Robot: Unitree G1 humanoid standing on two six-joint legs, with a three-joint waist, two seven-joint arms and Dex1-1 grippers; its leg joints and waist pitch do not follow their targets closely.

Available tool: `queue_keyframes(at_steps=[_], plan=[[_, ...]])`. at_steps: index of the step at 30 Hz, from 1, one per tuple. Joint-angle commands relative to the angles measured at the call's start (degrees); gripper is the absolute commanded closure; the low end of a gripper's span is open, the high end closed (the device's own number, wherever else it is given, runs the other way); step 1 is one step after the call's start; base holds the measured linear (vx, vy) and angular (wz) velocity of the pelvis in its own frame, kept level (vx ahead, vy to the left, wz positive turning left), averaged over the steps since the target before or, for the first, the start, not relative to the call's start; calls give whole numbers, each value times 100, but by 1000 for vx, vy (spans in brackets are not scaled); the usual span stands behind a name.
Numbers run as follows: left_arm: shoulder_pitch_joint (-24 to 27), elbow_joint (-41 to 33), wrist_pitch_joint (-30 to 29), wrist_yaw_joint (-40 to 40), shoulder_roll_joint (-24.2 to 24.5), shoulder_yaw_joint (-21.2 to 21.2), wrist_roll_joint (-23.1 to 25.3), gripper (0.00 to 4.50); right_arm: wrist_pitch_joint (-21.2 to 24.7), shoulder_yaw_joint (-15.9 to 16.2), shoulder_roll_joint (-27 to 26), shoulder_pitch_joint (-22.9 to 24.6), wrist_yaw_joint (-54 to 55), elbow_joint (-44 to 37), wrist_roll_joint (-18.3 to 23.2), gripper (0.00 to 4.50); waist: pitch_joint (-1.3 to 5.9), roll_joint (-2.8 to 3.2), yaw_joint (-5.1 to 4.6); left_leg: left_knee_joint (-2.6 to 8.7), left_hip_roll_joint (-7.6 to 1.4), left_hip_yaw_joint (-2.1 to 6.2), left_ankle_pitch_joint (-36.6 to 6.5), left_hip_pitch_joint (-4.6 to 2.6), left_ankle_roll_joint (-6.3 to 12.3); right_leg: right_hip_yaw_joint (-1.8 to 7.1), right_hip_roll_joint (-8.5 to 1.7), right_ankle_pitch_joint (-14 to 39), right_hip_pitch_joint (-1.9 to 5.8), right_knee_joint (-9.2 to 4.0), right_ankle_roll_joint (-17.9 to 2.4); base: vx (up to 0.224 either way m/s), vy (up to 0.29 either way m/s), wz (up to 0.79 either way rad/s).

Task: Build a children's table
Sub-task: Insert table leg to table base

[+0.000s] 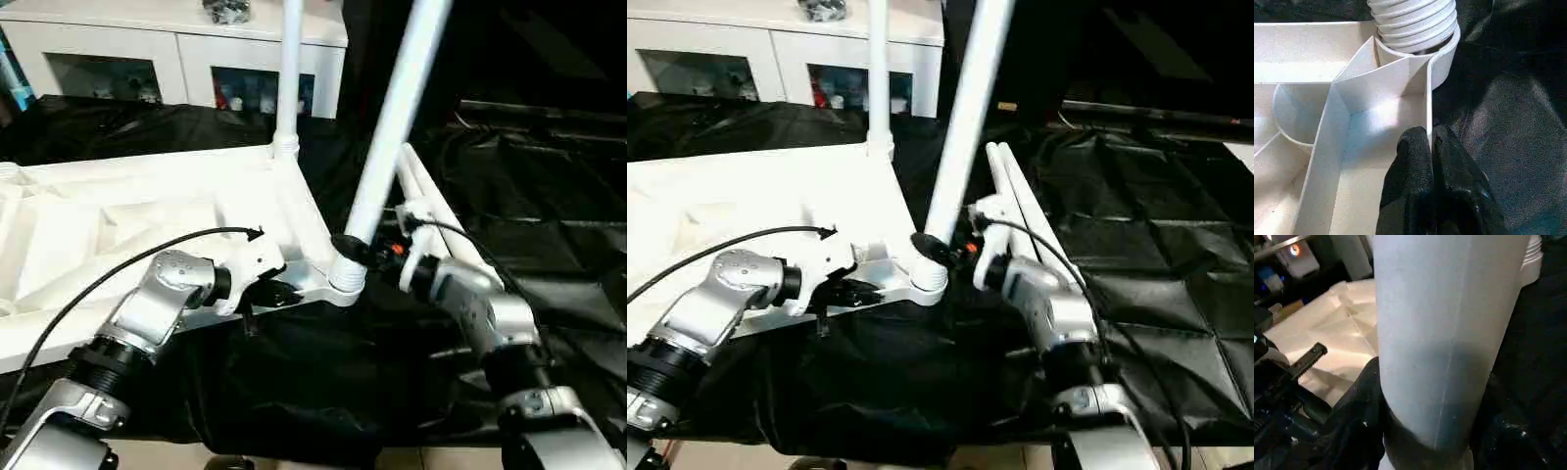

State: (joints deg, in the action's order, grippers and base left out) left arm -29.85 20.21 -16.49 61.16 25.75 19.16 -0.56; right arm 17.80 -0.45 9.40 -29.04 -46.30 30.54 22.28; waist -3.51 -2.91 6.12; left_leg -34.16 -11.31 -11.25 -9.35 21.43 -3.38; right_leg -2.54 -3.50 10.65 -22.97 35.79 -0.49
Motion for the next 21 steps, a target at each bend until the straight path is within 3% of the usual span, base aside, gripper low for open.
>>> queue_keyframes(at_steps=[1,5,6,7,14,15,18,21], plan=[[-84,-3,126,-91,-103,-84,-119,450,24,-44,66,339,69,325,-157,263,378,55,-30,436,-219,116,-1606,-155,-214,255,-463,1687,174,-492,-978,0,0,0],[-131,96,192,-179,-144,-106,-77,450,-343,-141,-19,607,148,374,-159,263,376,56,-9,449,-218,128,-1718,-160,-215,253,-478,1885,171,-512,-949,0,0,0],[-140,111,198,-191,-150,-109,-73,450,-381,-148,-30,640,159,377,-160,263,370,92,-9,455,-219,136,-1763,-167,-230,252,-478,1929,163,-513,-948,0,0,0],[-159,139,205,-208,-166,-119,-64,450,-502,-126,-45,729,168,352,-191,263,363,71,-14,459,-216,131,-1836,-168,-232,254,-470,2000,157,-533,-924,0,0,0],[-250,279,268,-277,-232,-163,5,450,-1255,-149,-126,970,552,189,-467,263,346,88,-34,474,-211,164,-2236,-206,-274,249,-487,2649,112,-613,-773,0,0,0],[-264,304,280,-285,-240,-166,10,450,-1366,-148,-132,992,591,157,-516,263,341,116,-32,475,-214,174,-2279,-213,-282,250,-493,2709,107,-617,-766,0,0,0],[-299,375,319,-310,-260,-170,25,450,-1672,24,-93,1092,606,48,-745,263,340,97,-34,488,-219,187,-2332,-204,-277,248,-498,2834,104,-639,-691,0,0,0],[-314,404,332,-310,-268,-163,37,450,-1685,128,-50,1075,595,42,-836,263,337,103,-49,495,-214,189,-2378,-203,-274,245,-483,2837,97,-640,-685,0,0,0]])
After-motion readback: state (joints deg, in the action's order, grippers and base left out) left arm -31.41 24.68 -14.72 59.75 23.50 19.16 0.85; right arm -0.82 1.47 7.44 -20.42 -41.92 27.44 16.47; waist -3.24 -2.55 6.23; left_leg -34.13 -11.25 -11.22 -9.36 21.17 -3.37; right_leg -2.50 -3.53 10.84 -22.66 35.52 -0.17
